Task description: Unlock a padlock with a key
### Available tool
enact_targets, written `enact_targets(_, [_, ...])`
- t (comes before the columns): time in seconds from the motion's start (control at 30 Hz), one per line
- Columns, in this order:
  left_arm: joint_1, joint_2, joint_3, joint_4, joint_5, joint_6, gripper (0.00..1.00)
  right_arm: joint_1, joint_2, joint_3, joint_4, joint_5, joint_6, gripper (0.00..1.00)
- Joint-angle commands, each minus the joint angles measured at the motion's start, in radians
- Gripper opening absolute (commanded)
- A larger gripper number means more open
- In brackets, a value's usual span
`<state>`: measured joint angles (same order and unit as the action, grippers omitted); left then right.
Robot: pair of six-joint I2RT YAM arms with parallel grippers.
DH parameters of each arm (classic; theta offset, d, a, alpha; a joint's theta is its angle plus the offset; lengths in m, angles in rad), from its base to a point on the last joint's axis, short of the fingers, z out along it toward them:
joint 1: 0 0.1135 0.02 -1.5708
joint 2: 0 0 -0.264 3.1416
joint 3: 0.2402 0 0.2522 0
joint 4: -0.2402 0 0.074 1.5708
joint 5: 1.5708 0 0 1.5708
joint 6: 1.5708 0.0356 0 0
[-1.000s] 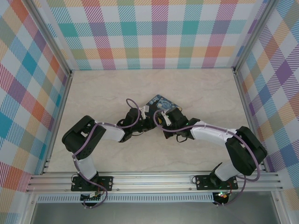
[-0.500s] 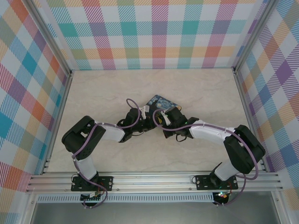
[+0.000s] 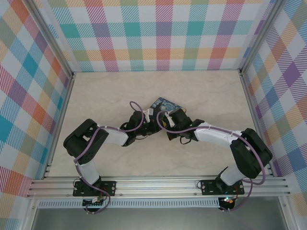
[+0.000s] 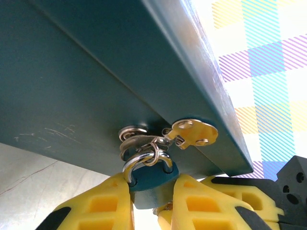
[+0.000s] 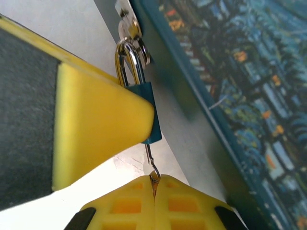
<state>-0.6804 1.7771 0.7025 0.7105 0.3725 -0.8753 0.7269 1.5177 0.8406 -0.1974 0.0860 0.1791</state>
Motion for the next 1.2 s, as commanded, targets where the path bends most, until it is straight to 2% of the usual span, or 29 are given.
enact_targets(0.0, [-0.017,-0.036,-0.012,0.026,-0.001,-0.004,0.19,-0.007,-0.013,0.035,0.032,-0.011,0.015,0.06])
enact_targets(0.5, [-0.019,-0.036,-0.012,0.029,0.004,-0.011,0.18,-0.076,-0.099,-0.087,0.246,-0.144,0.066,0.06])
enact_targets(1.17, [-0.032,-0.03,-0.005,0.043,0.002,-0.031,0.17,-0.102,-0.128,-0.176,0.438,-0.192,0.132,0.06])
